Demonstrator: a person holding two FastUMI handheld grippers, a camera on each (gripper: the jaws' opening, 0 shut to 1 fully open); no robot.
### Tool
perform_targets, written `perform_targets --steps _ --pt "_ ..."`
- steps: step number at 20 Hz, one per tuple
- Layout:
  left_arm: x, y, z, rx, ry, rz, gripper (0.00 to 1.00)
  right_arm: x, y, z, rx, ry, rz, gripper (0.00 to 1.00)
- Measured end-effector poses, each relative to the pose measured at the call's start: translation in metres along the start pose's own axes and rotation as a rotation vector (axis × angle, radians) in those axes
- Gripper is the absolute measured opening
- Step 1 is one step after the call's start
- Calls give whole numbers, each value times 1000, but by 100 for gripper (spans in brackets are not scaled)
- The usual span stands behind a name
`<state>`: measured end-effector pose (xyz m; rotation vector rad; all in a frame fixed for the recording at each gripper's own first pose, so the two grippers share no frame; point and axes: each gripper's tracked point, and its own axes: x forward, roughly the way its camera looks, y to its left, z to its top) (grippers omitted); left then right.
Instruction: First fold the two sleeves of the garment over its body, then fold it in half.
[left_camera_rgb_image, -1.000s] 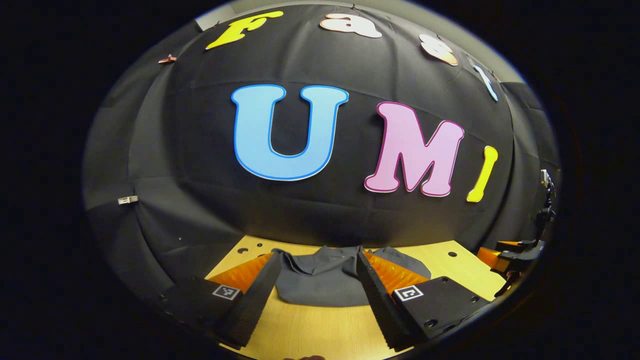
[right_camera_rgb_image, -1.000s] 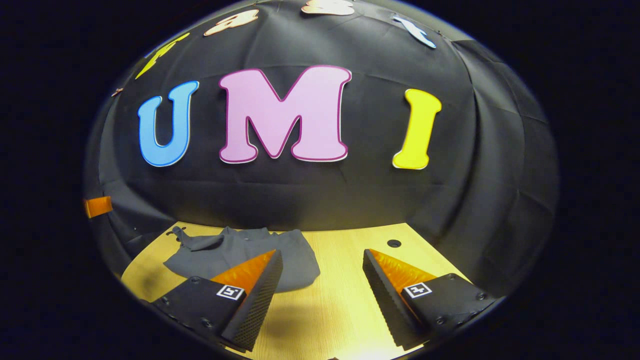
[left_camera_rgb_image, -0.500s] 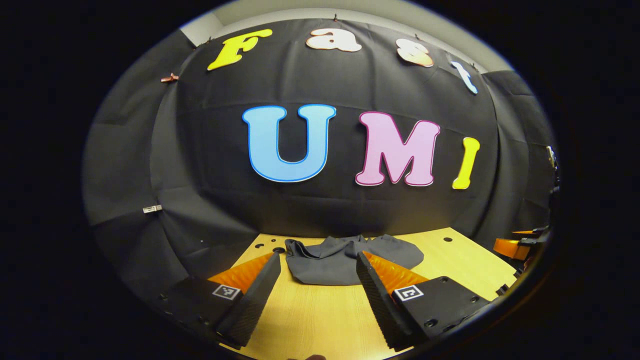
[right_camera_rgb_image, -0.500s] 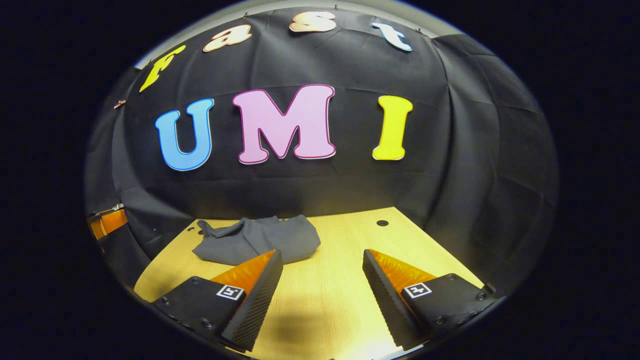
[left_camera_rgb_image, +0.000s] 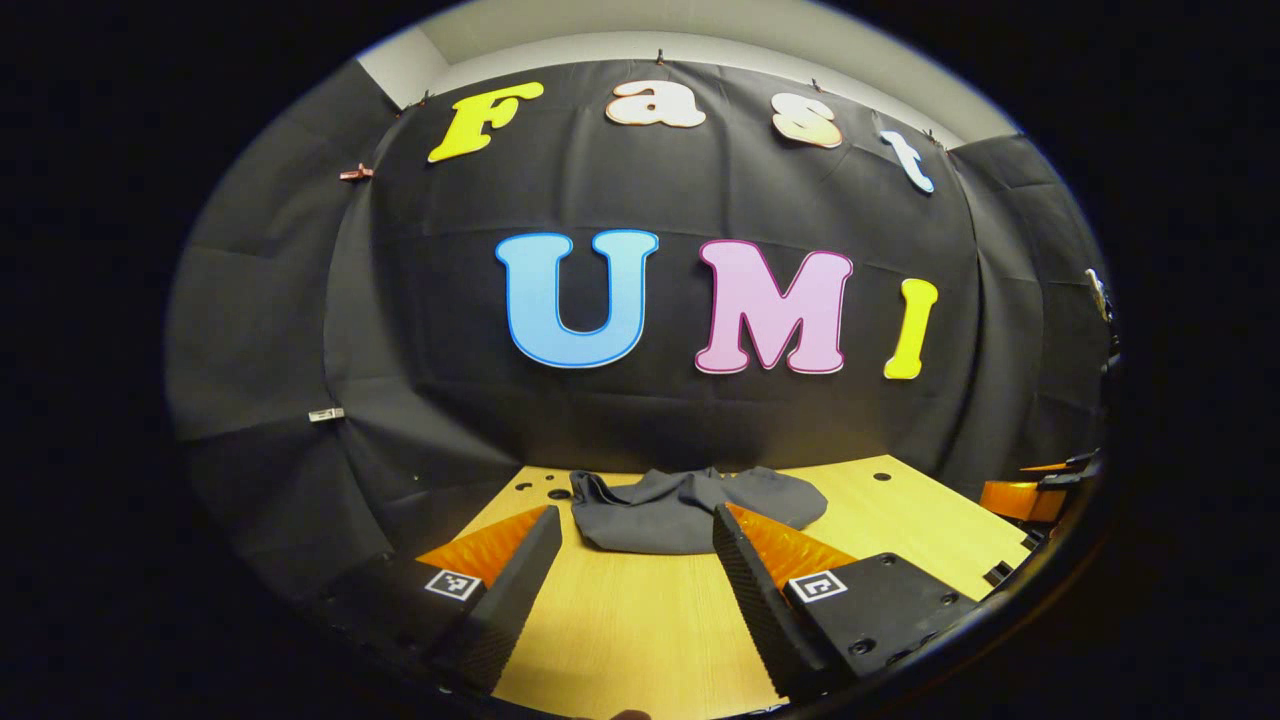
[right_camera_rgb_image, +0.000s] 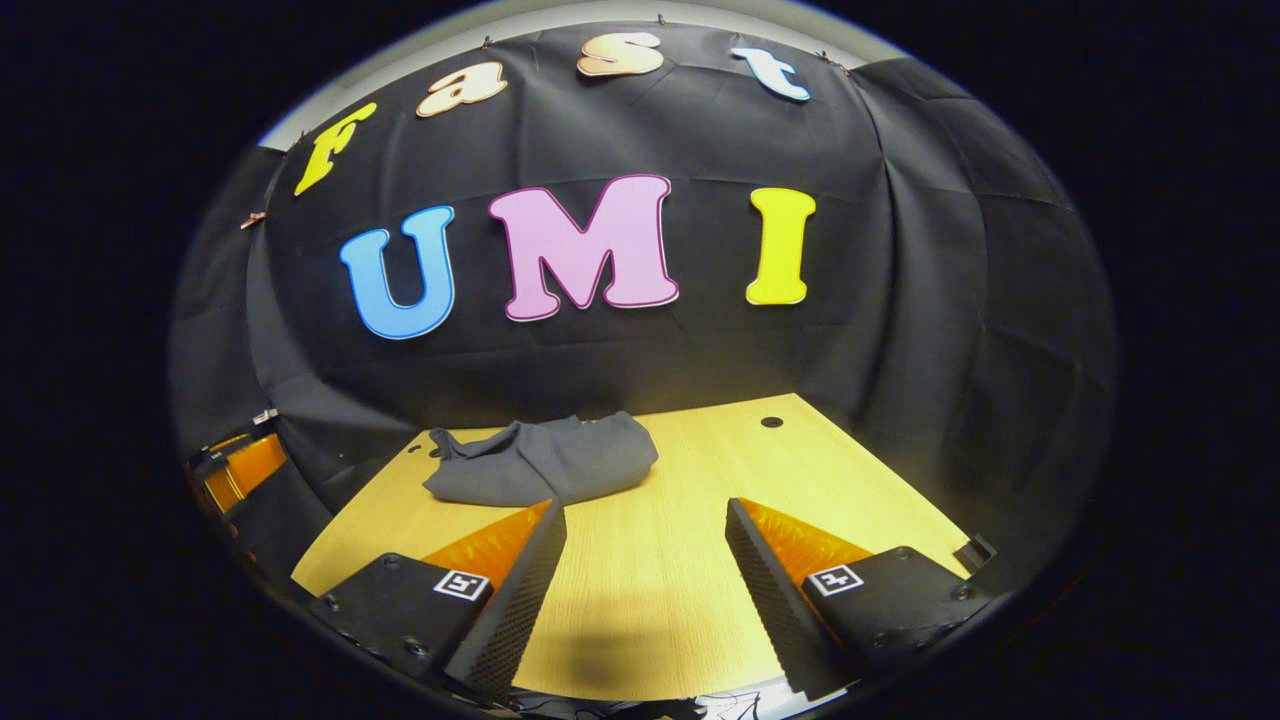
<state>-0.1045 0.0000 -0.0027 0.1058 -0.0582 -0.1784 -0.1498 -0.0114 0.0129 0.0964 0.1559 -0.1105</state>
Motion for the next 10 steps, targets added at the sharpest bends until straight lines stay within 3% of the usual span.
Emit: perform_targets --steps 5,10 --pt "1 1 -19 -42 59 13 96 -9 -1 -11 -16 8 6 99" --pt "4 12 -20 -15 55 34 96 -7 0 -14 0 15 -4 99"
